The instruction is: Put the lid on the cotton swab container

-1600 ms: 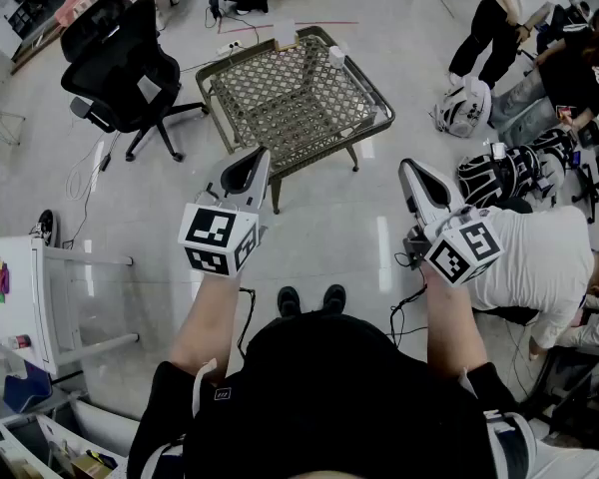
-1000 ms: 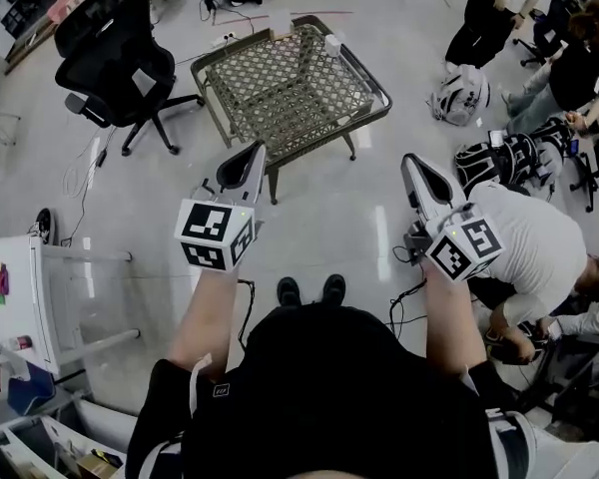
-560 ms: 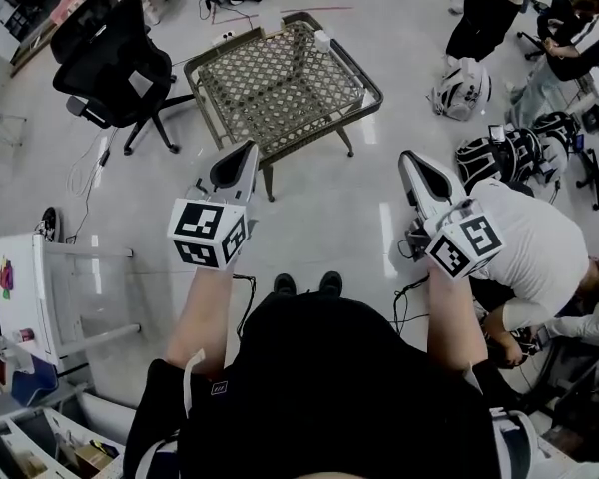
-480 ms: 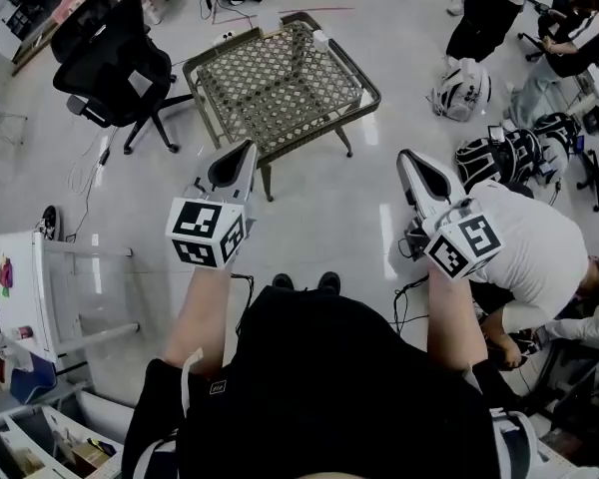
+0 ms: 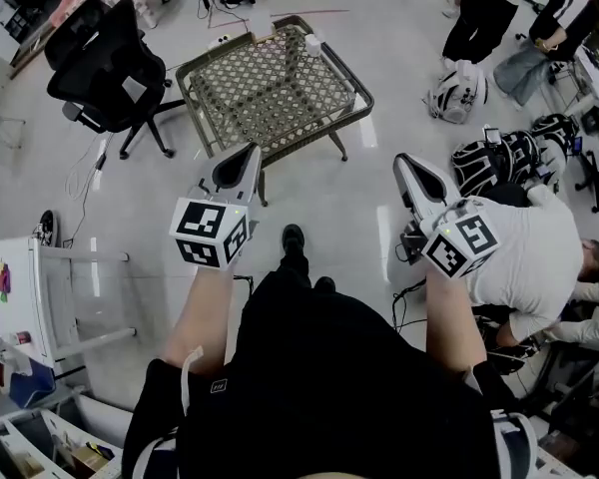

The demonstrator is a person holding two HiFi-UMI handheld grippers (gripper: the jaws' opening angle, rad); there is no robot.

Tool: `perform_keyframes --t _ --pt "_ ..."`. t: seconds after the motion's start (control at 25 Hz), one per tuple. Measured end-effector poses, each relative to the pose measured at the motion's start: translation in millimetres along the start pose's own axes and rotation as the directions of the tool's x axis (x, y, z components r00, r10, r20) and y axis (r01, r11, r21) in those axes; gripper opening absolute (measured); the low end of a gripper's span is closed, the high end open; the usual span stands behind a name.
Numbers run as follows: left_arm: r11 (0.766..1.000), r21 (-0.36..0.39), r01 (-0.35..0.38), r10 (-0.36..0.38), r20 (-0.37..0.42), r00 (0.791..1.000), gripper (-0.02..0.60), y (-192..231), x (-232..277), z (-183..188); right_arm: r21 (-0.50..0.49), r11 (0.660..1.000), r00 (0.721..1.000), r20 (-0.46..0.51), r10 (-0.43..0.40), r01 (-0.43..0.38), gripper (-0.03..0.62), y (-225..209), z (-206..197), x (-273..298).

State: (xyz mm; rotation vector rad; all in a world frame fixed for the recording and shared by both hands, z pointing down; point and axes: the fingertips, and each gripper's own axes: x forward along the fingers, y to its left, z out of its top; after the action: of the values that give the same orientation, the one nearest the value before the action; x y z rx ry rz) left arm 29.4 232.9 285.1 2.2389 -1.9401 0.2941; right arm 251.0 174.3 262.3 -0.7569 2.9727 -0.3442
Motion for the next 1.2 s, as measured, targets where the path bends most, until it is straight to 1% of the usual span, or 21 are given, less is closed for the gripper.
perform_keyframes --t 0.16,0.36,0.64,0.8,0.88,1.04,1.2 --pt "1.0 -0.02 0.015 -0.015 0.007 1.0 0.006 12 23 -2 0.004 1.0 1.0 -0.014 -0.014 0.014 0.011 -12 -1 14" --pt "0.999 -0.041 0.027 -0.026 0.01 1.0 0.006 39 61 -2 0.018 0.999 0.998 -0.047 -0.034 0.035 0.011 -36 -6 46" --pt "0.996 -0.074 0.045 -0.045 -0.007 0.999 0.006 97 116 -2 0.021 0.997 0.994 -0.08 -0.071 0.073 0.011 -68 -3 122" --pt "0.995 -0.071 0.068 -0.069 -0.014 0.997 0.006 128 145 2 0.012 0.998 0.991 -0.116 -0.064 0.066 0.011 -82 7 172" --pt "0.995 -0.063 0.077 -0.078 -0.01 0.997 0.006 143 155 6 0.002 0.999 0.992 -0.118 -0.053 0.054 0.011 -80 16 196" --pt "0.996 -0.041 0.085 -0.085 0.004 0.996 0.006 169 166 16 -0.007 0.999 0.996 -0.086 -0.033 0.032 0.011 -63 28 231" --pt "0.994 -0.074 0.086 -0.085 0.007 0.996 0.006 176 169 12 0.018 0.999 0.994 -0.101 -0.031 0.033 0.011 -59 14 242"
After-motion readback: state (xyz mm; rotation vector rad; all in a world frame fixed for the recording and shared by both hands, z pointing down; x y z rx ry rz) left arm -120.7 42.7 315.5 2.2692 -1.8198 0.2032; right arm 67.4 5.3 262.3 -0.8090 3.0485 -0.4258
